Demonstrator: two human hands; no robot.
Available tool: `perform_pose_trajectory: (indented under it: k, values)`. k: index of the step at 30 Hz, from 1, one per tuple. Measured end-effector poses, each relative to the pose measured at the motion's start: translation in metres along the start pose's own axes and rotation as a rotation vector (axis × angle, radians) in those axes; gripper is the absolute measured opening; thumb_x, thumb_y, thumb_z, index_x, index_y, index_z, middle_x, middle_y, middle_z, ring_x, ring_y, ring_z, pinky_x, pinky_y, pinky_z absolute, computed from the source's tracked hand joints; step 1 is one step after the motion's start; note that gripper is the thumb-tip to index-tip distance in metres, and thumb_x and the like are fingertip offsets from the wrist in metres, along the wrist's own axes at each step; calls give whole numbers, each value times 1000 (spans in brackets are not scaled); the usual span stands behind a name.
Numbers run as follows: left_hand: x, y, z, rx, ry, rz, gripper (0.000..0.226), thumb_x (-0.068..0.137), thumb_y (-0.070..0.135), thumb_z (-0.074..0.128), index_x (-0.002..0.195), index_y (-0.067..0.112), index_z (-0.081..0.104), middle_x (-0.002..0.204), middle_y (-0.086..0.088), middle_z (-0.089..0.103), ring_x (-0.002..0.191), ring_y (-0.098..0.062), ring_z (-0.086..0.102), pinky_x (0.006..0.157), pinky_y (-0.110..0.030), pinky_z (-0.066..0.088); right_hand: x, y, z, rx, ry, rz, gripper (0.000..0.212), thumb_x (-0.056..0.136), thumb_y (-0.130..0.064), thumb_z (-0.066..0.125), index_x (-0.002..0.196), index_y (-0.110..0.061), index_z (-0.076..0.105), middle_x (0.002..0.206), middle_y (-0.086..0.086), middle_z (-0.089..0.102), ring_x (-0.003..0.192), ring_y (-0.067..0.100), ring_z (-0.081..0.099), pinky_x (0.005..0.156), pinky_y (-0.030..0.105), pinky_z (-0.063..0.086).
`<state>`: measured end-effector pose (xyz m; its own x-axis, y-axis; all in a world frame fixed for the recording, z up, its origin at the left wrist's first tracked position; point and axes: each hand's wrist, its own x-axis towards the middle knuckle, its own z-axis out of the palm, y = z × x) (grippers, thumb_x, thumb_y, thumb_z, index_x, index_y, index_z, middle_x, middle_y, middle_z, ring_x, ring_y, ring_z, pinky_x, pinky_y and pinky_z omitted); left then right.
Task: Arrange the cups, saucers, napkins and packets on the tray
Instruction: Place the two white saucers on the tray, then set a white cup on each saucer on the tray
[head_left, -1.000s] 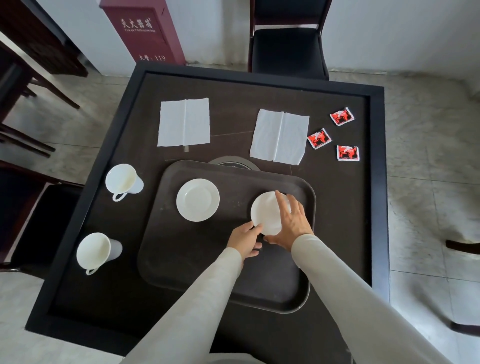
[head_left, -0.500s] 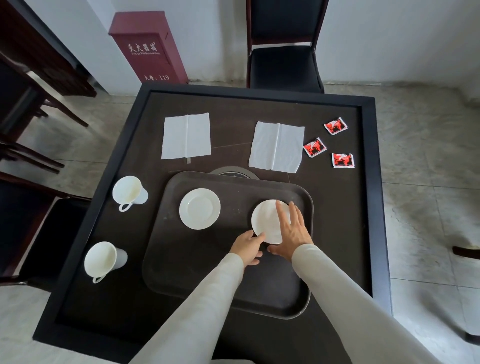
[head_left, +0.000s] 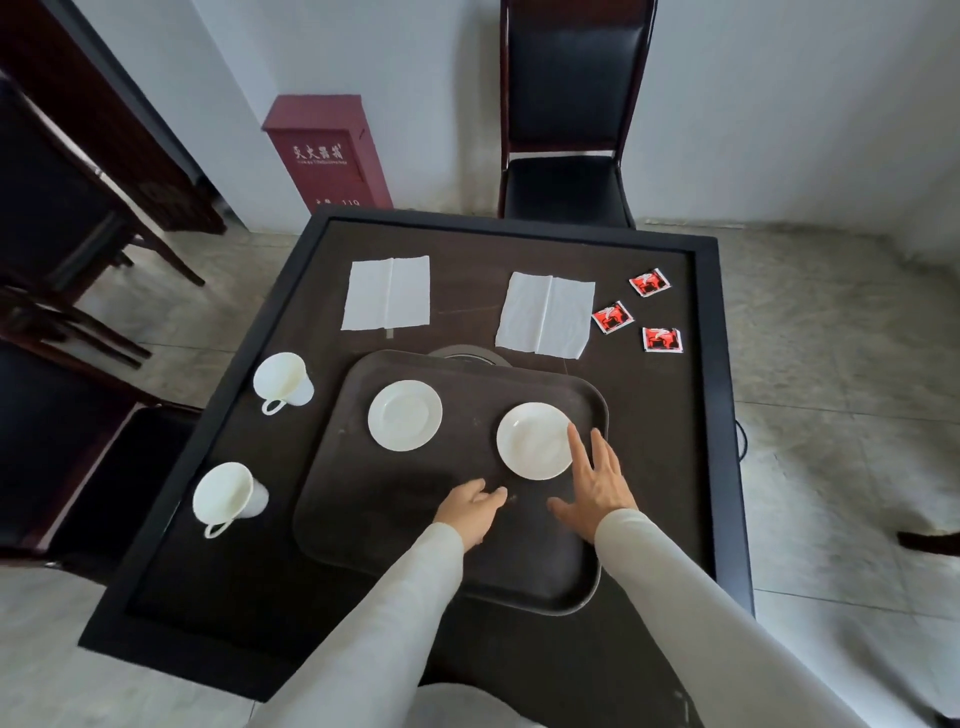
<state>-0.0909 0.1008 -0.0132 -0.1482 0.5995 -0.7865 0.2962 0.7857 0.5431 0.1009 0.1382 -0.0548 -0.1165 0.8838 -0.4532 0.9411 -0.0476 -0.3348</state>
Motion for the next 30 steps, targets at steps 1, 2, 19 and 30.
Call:
perform_pose_trajectory:
  k: [1, 2, 19, 30]
  values:
    - [-6, -4, -3, 5, 18, 22, 61, 99, 41, 58, 153, 19, 40, 149, 0, 52, 131, -24, 55, 104, -40, 50, -5, -1, 0, 2, 10, -7, 113, 89, -44, 72, 156, -35, -19, 169, 6, -10, 156, 33, 0, 122, 44, 21]
    - [-13, -7, -5, 11, 36, 42, 60, 99, 41, 58, 152, 19, 42, 150, 0, 53, 134, -24, 53, 110, -43, 46, -11, -2, 0, 7, 24, -17, 111, 90, -43, 70, 157, -34, -18, 170, 7, -8, 156, 33, 0, 122, 44, 21]
    - [-78, -44, -46, 17, 225, 359, 50, 101, 38, 58, 148, 25, 50, 146, 5, 58, 132, -14, 55, 111, -34, 39, -86, -75, 21, 278, 179, -206, 89, 96, -46, 62, 159, -34, -1, 170, 2, 1, 156, 28, 11, 120, 42, 26]
    - [-62, -74, -152, 162, 266, 496, 54, 100, 42, 57, 151, 29, 45, 154, 4, 48, 143, -17, 43, 116, -37, 36, -79, -168, 46, 245, 201, -169, 87, 98, -47, 59, 161, -31, 1, 170, 6, 3, 156, 27, 5, 123, 43, 19]
